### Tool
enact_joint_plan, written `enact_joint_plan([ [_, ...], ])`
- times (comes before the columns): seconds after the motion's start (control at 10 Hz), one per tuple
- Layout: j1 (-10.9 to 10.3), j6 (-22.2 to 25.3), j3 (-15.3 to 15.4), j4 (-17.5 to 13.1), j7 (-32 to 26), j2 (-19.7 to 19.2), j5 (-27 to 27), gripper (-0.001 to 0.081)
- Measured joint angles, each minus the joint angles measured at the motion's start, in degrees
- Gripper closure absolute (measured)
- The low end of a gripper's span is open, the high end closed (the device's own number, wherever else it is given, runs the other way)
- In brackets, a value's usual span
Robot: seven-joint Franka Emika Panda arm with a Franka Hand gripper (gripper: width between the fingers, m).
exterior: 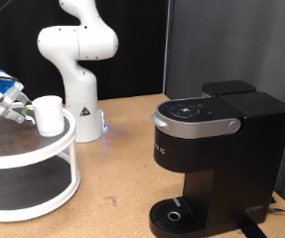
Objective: Make a cup of coffee with the keurig machine
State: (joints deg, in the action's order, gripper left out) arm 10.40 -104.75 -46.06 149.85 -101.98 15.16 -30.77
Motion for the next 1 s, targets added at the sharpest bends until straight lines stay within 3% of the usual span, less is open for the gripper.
enact_joint_plan([
  [0.4, -0.43, 0.01, 0.17, 1.36, -1.17, -0.40, -1.17, 0.0004],
  [0.5, -0.43, 0.01, 0.17, 1.55, -1.29, -0.40, -1.18, 0.0098],
  [0.6, -0.43, 0.00, 0.17, 1.66, -1.32, -0.40, -1.18, 0.0098],
  [0.7, -0.43, 0.00, 0.17, 1.73, -1.32, -0.40, -1.18, 0.0300],
  [0.8, -0.43, 0.00, 0.17, 1.79, -1.33, -0.40, -1.18, 0.0435],
  [0.9, -0.41, -0.04, 0.17, 1.85, -1.33, -0.40, -1.09, 0.0435],
  [1.0, -0.38, -0.27, 0.16, 1.93, -1.33, -0.40, -1.01, 0.0620],
])
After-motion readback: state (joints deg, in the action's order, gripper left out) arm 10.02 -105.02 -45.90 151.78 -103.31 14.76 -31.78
